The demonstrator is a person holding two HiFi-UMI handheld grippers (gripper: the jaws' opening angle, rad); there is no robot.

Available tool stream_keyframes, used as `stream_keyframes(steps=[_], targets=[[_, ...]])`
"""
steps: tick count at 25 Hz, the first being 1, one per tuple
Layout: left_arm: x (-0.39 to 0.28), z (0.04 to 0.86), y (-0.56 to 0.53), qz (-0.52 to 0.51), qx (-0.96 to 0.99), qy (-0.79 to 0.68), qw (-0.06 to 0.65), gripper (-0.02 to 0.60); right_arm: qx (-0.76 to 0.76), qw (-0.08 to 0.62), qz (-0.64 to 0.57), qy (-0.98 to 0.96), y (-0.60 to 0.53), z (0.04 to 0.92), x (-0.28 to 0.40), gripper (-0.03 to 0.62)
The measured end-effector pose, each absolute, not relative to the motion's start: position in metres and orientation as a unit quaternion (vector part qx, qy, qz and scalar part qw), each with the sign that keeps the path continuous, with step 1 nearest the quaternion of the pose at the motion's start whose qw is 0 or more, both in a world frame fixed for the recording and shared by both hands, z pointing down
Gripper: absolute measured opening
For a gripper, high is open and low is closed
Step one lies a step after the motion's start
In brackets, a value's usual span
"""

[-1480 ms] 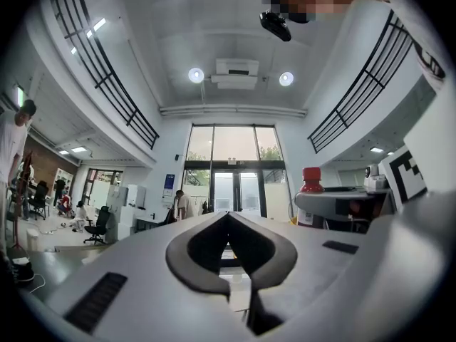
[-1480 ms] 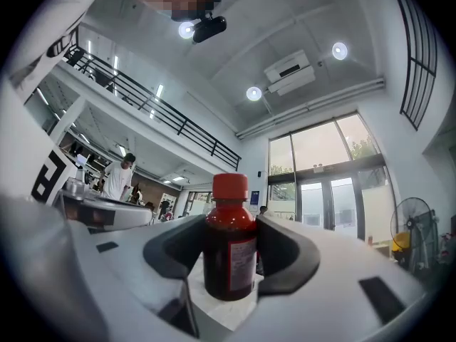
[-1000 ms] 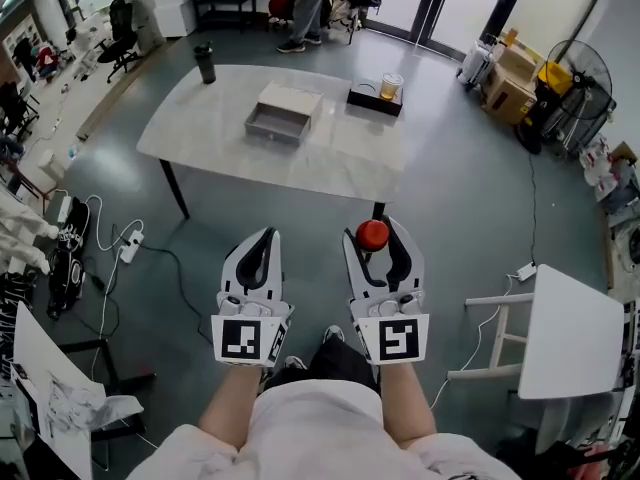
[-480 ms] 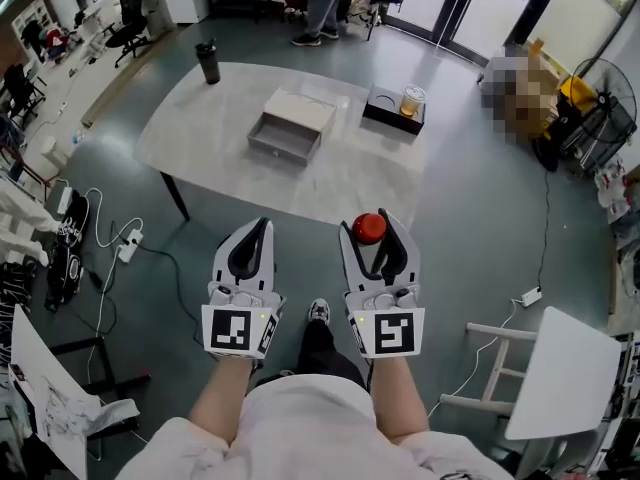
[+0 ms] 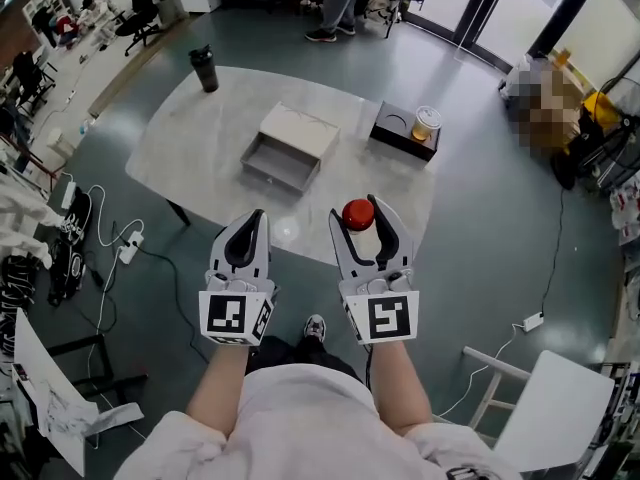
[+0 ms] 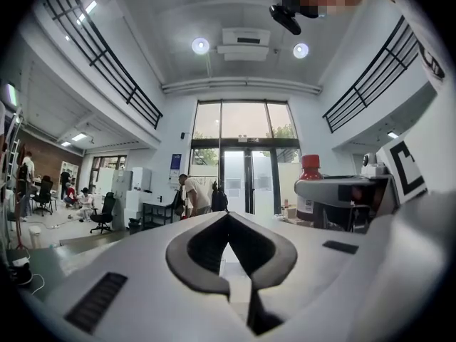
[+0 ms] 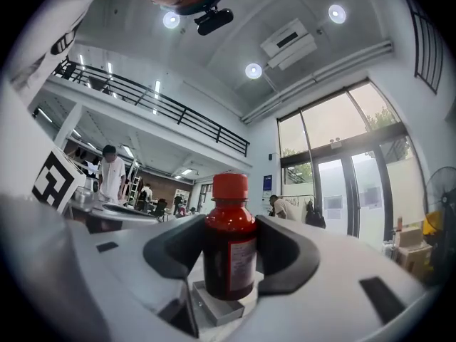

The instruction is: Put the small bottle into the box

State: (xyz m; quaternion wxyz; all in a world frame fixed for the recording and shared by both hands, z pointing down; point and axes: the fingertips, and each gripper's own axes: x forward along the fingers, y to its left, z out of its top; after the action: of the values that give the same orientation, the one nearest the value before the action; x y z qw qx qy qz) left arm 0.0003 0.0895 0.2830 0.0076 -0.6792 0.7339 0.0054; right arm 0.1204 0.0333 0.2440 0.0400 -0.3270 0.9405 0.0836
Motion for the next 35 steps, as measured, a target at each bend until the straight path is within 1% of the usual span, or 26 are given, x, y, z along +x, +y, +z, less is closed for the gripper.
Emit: stream_keyframes(steps=[6, 10, 16, 25, 31, 35], targets=[[-0.023, 0.294, 0.051, -0.010, -0.670, 0.743, 0.002, 0.021, -0.308, 0.028, 0.067, 0.949, -0.008, 0.257, 0.097, 0.232], [-0.047, 0.310, 0.028, -0.017, -0.665, 0.746, -0.012, 0.021, -0.293, 0.013, 0.047, 0.955, -0.030, 0.272, 0.072, 0.232], [-0.086, 0.332, -0.021, -0.023, -0.680, 0.733, -0.020, 0.021, -0.295, 0.014, 0.022, 0.955, -0.069, 0.291, 0.030, 0.232], [-0.158, 0.377, -0.090, -0.048, -0.706, 0.702, -0.077, 0.021, -0.303, -0.044, 0.004, 0.952, -0.130, 0.329, -0.051, 0.232], [-0.192, 0.419, -0.124, -0.077, -0.724, 0.674, -0.124, 0.021, -0.303, -0.082, -0.008, 0.949, -0.161, 0.367, -0.097, 0.232], [-0.211, 0.440, -0.140, -0.095, -0.734, 0.658, -0.140, 0.021, -0.300, -0.106, -0.021, 0.948, -0.175, 0.392, -0.122, 0.232]])
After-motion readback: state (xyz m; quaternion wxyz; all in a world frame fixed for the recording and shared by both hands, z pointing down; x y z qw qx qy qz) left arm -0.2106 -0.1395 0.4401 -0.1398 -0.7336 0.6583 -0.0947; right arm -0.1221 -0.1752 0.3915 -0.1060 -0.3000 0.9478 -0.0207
